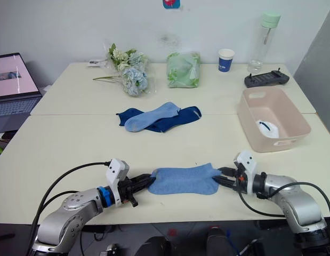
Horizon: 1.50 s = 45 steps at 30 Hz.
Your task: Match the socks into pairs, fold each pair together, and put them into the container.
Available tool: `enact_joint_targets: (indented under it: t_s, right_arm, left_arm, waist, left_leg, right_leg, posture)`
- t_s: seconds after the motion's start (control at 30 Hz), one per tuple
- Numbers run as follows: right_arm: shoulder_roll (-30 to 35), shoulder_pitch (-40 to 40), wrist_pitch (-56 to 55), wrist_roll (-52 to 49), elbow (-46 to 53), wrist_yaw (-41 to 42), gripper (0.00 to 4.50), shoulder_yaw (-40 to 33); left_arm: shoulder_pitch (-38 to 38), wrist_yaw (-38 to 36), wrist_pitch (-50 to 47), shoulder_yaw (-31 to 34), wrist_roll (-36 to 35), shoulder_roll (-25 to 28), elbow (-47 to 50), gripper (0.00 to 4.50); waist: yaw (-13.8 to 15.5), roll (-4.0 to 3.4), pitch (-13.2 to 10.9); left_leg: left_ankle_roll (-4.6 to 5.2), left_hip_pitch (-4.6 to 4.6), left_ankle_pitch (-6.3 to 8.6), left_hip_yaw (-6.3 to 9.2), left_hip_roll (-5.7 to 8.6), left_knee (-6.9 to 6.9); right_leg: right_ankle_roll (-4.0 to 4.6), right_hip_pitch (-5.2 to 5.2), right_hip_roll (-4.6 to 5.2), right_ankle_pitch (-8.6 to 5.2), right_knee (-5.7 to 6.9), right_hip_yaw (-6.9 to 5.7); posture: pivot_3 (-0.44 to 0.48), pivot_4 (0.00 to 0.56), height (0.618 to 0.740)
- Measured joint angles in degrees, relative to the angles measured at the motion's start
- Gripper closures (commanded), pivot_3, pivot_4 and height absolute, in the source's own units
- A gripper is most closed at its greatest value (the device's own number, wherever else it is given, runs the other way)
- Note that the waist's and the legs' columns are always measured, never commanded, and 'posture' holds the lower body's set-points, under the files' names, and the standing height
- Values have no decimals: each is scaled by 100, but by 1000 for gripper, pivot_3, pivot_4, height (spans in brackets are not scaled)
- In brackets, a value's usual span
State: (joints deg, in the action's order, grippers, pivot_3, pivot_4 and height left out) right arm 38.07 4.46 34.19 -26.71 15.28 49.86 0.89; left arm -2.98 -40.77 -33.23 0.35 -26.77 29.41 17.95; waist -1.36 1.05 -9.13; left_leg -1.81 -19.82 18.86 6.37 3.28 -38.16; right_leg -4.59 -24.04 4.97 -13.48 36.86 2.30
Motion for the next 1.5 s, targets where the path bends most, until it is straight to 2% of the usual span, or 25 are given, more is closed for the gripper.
enact_joint_targets:
  t_s: [0.13,0.3,0.47,0.6,0.73,0.87,1.07,1.27,1.37,1.5]
  right_arm:
    - [115,27,-217,94,-92,-50,70,-287]
    - [129,615,-560,304,-278,-271,0,-629]
    - [-10,1291,-995,647,-512,-283,0,-386]
    - [-515,1670,-1673,1182,-1338,-584,0,-31]
    - [-696,1722,-2232,1500,-1791,-770,0,55]
    - [-718,1713,-2341,1520,-1809,-798,0,18]
    - [-1114,1708,-2344,1630,-1711,-999,0,200]
    - [-1143,1653,-2158,1654,-1456,-1117,0,229]
    - [-1126,1622,-2075,1652,-1297,-1136,0,216]
    - [-1097,1468,-1969,1657,-1111,-1196,0,200]
  left_arm:
    - [-86,-5,-62,219,-170,83,53,1580]
    - [-68,9,-74,979,-331,419,-68,29]
    - [471,203,670,1260,28,420,-504,29]
    - [930,530,1221,1253,440,219,-1065,29]
    - [948,759,1491,1238,652,41,-1099,29]
    - [992,878,1540,1190,866,42,-1302,29]
    - [2354,876,2195,499,1669,4,-3112,29]
    - [3977,1054,3478,-228,2678,-84,-5714,29]
    - [4422,1193,4072,-381,3014,-105,-6533,29]
    - [4720,1308,4587,-443,3155,-248,-7184,884]
  waist:
    - [-16,0,0]
    - [-41,-2,-2]
    - [3,3,0]
    - [-3,4,0]
    - [-11,4,0]
    - [-16,3,-1]
    - [-10,4,0]
    - [-18,4,0]
    - [-24,4,0]
    - [-23,4,0]
  left_leg:
    - [0,1,0,-1,0,0]
    - [0,0,0,-3,0,1]
    - [-5,-4,-2,0,1,2]
    - [-5,-7,-2,-5,4,1]
    - [-6,-9,-2,-5,0,4]
    - [-6,-6,-3,-3,2,2]
    - [-8,-6,-4,-1,15,-5]
    - [-9,-14,-5,-1,17,-4]
    - [-9,-10,-5,-3,18,-4]
    - [-8,-11,-5,-1,17,-6]
  right_leg:
    - [0,-1,-4,0,1,0]
    - [1,-4,-8,0,2,1]
    - [1,-3,-4,0,-9,-4]
    - [1,-8,2,1,-8,0]
    - [1,-14,3,1,-9,2]
    - [1,-10,2,1,-1,2]
    - [3,-9,-3,3,3,-5]
    - [3,-17,-2,3,-2,-6]
    - [2,-15,-2,3,2,-4]
    - [2,-15,-2,3,5,-7]
  posture:
    - [0,150,740]
    - [0,150,740]
    - [0,150,740]
    - [0,150,740]
    - [0,150,740]
    - [0,150,740]
    - [0,150,740]
    - [0,150,740]
    - [0,150,740]
    - [0,150,740]
